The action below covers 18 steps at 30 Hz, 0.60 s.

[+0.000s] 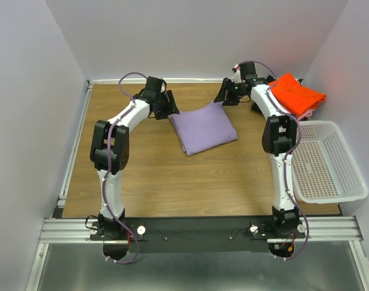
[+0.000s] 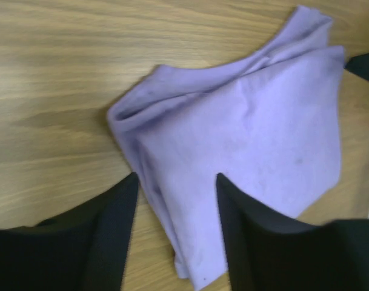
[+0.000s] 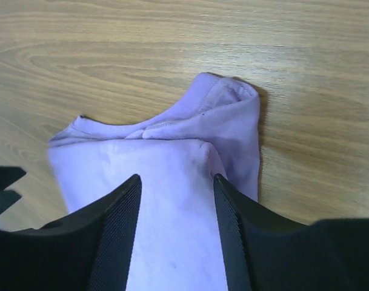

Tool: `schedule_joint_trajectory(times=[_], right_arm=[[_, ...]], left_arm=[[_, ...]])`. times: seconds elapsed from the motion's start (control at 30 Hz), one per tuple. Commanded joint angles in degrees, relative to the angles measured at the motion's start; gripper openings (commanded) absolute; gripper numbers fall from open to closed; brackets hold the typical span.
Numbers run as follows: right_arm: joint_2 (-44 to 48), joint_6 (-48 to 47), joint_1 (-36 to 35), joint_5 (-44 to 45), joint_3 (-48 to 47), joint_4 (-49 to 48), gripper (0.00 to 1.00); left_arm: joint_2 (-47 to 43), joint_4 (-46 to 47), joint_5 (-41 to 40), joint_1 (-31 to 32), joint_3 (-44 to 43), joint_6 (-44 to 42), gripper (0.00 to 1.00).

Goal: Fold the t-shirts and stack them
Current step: Fold the tshirt

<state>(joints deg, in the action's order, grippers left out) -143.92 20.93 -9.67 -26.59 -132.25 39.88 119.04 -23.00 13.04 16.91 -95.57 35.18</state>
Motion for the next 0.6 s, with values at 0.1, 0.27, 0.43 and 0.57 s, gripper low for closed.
schedule_joint_trajectory(times=[0.1, 0.27, 0.43, 0.57], right_arm=[[2.6, -2.3, -0.3, -4.3, 2.4, -0.9, 0.71], [6.5, -4.3, 0.4, -2.0, 7.3, -0.9, 0.83], [9.3, -5.2, 3.7, -1.8, 12.2, -0.9, 0.93], [10.9, -7.0, 4.8, -2.9, 15.6, -1.1, 1.0]], left_arm=[[-3.5, -1.5, -5.1, -0.9, 1.5, 0.0, 0.74], [-3.0, 1.1, 0.0, -0.4, 3.2, -2.3, 0.75], [-1.0, 1.1, 3.1, 1.6, 3.2, -4.0, 0.75], [-0.6, -0.1, 2.1, 1.8, 3.9, -3.3, 0.75]])
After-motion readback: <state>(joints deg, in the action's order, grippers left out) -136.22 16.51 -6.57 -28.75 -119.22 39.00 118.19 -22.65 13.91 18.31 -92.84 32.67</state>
